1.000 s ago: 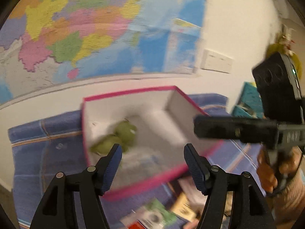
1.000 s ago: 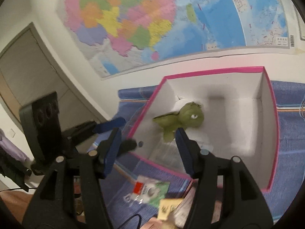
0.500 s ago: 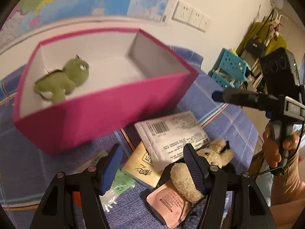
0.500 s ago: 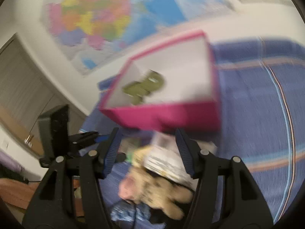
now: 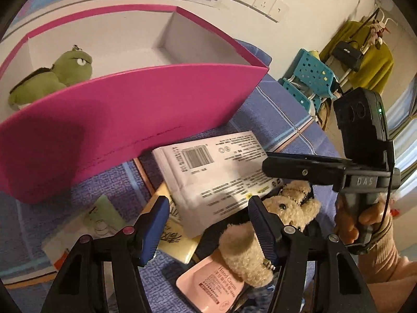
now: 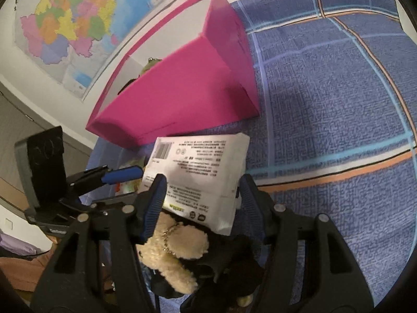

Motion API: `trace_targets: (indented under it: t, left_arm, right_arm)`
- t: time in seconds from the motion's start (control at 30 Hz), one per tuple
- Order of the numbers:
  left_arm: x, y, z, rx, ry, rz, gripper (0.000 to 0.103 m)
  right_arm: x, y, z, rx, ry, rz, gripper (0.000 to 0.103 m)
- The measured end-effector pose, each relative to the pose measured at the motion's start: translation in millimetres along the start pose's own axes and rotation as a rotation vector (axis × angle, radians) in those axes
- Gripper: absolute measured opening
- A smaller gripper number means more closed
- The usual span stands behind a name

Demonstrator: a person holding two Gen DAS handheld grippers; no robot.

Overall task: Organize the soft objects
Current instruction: 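Grasp the white tissue pack with the right gripper and lift it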

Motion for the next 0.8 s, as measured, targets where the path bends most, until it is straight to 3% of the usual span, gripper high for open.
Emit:
trace_targets:
  t: [0.07, 0.27, 0.47, 0.63, 0.8]
  left_arm:
    - [-1, 3, 1, -0.002, 0.001, -0.003, 0.065]
    - [-3, 3, 2, 0.055, -0.032, -0.010, 0.069]
    - [-4, -1, 2, 0.124, -0.078, -0.007, 0.069]
    - [-2, -8, 3, 0.116, -0.085, 0.010, 0.068]
    - [-3, -35, 16, 0.111, -0.061, 0.083, 0.068]
  right_arm:
    - [1, 2, -1, -0.006, -0.010, 0.004, 0.050]
    - [2, 1, -3, 0.055, -0.058, 0.015, 0.037]
    - [-4, -13, -12, 0.039, -0.098, 0.089, 0.033]
    - [-7, -16, -18, 0.049, -0.130, 0.102, 0.031]
    - [-12, -24, -28, 0.044, -0.151, 0.116, 0.031]
Point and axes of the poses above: each gripper's, at about its wrist camera, not at the fingertips, and y roughly the way its jaws point, z to its right, x to its underside, the point moved 8 cm from there along y, roughly the way its jaws point, and after that the axes turned 10 degrees about -y, right-handed, at the moved point
